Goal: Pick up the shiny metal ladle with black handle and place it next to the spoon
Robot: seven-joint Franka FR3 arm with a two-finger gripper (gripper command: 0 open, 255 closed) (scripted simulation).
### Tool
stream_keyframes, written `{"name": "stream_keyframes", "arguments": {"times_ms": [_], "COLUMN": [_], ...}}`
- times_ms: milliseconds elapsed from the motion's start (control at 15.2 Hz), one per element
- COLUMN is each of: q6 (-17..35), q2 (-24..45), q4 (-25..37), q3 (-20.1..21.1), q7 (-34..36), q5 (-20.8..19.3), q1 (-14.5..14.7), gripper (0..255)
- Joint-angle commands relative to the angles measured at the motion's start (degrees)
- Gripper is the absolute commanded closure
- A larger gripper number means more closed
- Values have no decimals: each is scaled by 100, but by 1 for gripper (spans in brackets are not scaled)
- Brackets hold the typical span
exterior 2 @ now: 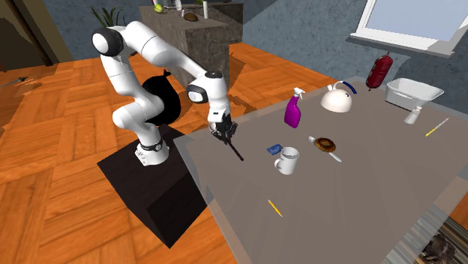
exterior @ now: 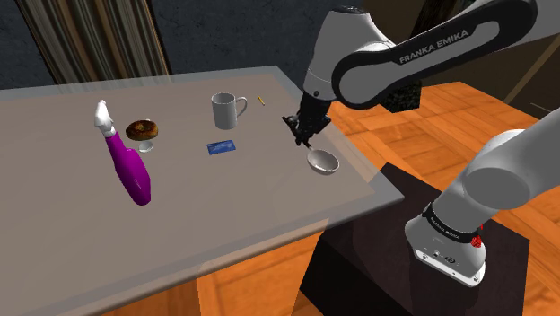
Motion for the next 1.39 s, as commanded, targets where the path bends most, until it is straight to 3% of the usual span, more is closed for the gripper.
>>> {"name": "stream_keyframes", "arguments": {"times_ms": [0, 528, 990, 1320], "q6": [-200, -891, -855, -1125], "q2": [-126, -442, 1262, 2549], "q4": [75, 457, 2054, 3400], "q3": [-40, -170, 418, 611], "q7": [-24, -67, 865, 1602], "q5": [28, 47, -849, -1739], "q1": [18, 38, -234, -109], "gripper": [255, 255, 255, 255]}}
